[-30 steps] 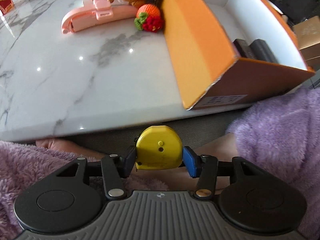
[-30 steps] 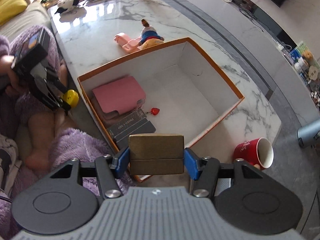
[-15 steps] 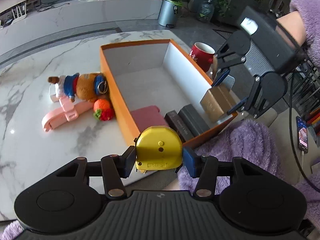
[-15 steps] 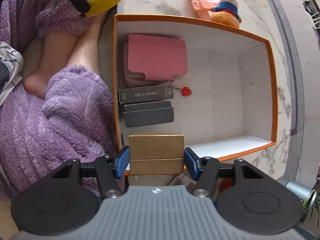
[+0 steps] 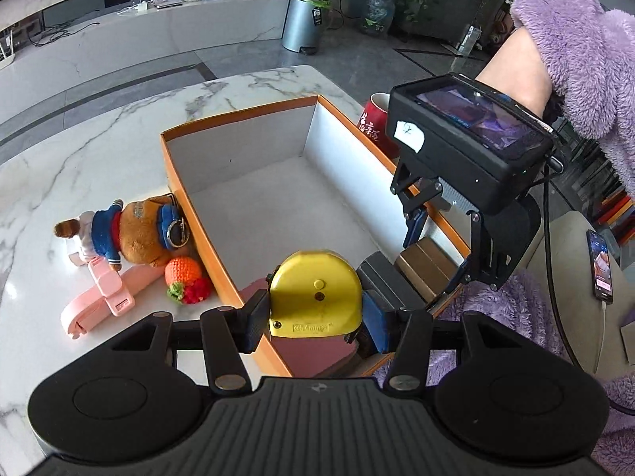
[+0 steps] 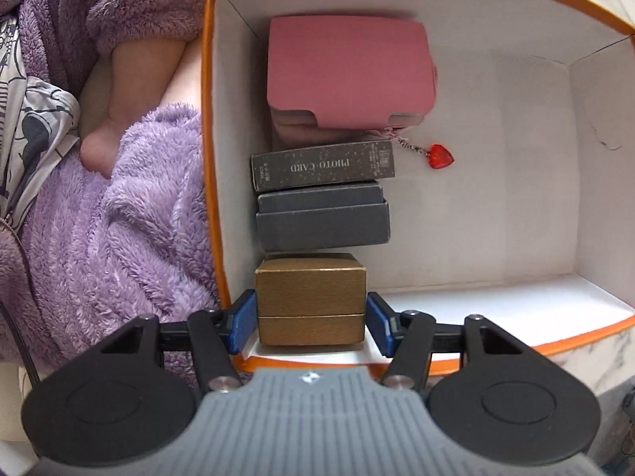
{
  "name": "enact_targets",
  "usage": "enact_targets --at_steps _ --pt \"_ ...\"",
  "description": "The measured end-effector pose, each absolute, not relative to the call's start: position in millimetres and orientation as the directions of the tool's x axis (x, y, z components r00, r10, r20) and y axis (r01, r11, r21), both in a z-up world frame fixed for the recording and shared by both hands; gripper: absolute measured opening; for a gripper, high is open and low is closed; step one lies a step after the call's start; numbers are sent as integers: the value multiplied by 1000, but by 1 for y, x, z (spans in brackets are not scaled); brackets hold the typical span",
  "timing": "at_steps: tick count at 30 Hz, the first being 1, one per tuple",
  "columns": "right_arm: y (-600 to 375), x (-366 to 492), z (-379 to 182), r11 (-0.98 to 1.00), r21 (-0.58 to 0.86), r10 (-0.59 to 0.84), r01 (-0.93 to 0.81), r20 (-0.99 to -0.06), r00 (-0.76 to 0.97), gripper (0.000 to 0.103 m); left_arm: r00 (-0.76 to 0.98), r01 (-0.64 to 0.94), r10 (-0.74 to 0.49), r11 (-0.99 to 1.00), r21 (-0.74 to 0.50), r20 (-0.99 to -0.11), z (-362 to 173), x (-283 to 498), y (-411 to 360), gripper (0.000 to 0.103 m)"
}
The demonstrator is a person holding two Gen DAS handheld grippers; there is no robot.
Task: Organize objects
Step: 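Carry tape measure with left tool while right tool carries cube into orange box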
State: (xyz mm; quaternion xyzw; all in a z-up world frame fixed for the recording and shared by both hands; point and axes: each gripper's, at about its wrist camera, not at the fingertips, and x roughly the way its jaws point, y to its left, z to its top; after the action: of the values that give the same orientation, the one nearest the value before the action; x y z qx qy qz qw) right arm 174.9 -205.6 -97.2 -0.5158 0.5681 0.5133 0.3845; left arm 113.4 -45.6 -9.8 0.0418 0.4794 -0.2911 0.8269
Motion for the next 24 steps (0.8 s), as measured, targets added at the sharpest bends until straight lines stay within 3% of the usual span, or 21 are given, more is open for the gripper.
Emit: enact_targets --at_steps 10,12,16,24 --pt "-216 189 -97 -13 251 -113 -968 -962 -247 62 321 587 -480 778 -226 -817 -17 140 -69 59" --pt "-222 188 -83 -1 205 -57 -979 -977 -204 55 319 596 -478 773 -219 -818 -18 147 -76 59" --pt "-238 189 -60 61 46 30 -997 -999 -45 27 292 607 -478 762 -225 -828 -27 169 -96 59" --pt "-284 204 -27 376 -230 158 -897 -939 307 28 154 594 -486 742 -312 -860 -66 210 -158 59"
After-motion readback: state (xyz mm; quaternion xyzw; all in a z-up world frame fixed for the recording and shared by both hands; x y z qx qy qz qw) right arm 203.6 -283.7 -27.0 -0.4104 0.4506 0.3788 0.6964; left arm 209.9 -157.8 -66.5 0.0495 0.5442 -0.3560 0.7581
